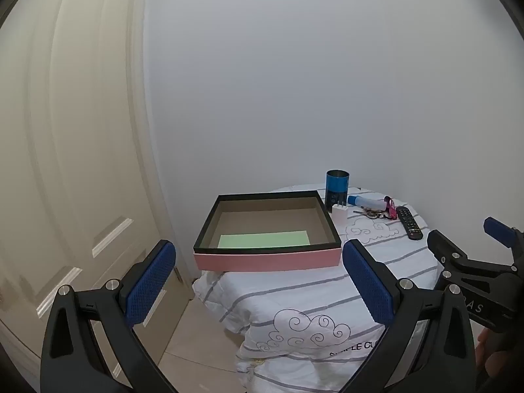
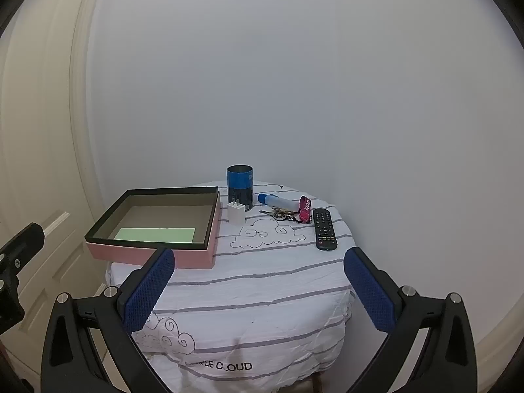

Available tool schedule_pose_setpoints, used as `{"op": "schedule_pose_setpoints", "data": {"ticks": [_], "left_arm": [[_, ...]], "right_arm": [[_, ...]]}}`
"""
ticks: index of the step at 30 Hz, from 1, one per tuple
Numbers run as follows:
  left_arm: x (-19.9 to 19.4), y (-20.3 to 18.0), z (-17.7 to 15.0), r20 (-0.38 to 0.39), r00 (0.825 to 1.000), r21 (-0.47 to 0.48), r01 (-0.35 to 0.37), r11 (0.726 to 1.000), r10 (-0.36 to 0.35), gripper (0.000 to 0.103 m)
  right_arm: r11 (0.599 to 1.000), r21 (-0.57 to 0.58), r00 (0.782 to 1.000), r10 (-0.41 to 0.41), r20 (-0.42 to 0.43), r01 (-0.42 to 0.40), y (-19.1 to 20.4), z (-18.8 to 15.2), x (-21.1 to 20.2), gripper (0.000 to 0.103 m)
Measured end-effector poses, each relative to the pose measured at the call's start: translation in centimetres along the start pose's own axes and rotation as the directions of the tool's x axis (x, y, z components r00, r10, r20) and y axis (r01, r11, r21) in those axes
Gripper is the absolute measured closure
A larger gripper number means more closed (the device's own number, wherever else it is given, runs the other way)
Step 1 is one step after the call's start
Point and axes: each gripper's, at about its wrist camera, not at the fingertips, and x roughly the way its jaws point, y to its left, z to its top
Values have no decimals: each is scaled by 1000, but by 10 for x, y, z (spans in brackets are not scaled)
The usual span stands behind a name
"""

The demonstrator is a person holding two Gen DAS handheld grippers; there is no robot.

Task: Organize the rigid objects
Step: 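Move the left tool toward the black rim of the pink box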

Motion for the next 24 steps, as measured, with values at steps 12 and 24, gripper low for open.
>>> {"op": "schedule_pose_setpoints", "data": {"ticks": [12,24], "left_arm": [[-5,-8,-2,-1,1000,5,14,1000,-14,0],[3,-8,-8,-20,999,14,29,999,-29,0]], "right_arm": [[1000,-22,1000,-6,-2,5,-4,-9,-5,0],[1000,-23,999,-20,-32,19,-3,-2,4,0]]}}
